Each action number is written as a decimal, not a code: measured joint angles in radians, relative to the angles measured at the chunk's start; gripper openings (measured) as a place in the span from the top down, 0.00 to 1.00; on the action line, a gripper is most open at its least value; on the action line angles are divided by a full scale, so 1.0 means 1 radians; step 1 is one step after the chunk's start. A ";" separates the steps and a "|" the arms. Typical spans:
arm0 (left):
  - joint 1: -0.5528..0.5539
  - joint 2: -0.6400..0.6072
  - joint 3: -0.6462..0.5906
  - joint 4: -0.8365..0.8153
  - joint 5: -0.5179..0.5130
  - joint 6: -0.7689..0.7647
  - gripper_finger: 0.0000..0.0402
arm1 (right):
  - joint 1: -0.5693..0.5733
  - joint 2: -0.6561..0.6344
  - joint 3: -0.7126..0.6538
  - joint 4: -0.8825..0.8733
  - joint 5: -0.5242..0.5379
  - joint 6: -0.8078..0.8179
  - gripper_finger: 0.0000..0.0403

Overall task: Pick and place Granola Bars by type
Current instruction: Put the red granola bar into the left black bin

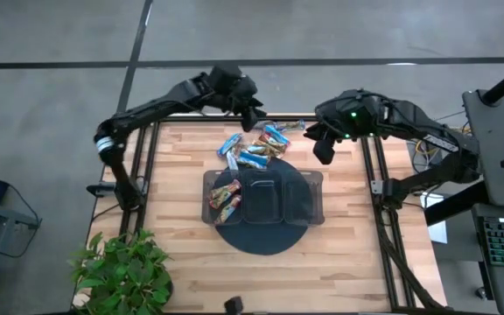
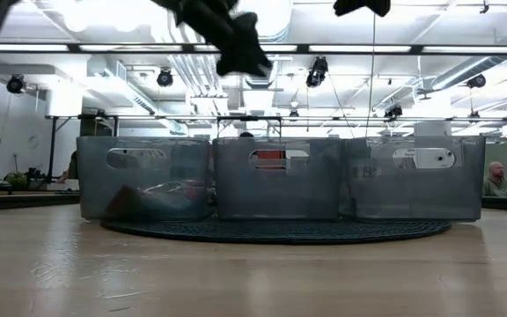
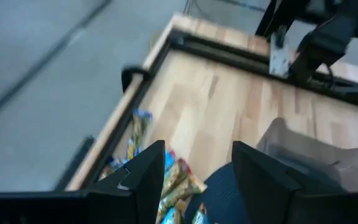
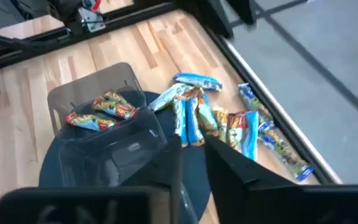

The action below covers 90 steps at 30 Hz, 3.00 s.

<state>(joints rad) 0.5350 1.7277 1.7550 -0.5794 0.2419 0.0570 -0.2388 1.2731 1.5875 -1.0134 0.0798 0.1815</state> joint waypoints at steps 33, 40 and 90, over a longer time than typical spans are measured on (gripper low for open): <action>-0.027 -0.504 -0.391 0.091 -0.026 -0.059 0.58 | -0.337 0.584 0.042 0.150 -0.215 -0.270 0.45; -0.027 -0.503 -0.395 0.090 -0.026 -0.071 0.58 | -0.335 0.714 0.071 0.148 -0.223 -0.329 0.45; -0.027 -0.501 -0.404 0.060 -0.035 -0.111 0.58 | -0.360 0.891 0.051 0.137 -0.209 -0.504 0.53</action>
<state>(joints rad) 0.5079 1.2263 1.3510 -0.5190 0.2066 -0.0536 -0.5983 2.1639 1.6382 -0.8762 -0.1293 -0.3227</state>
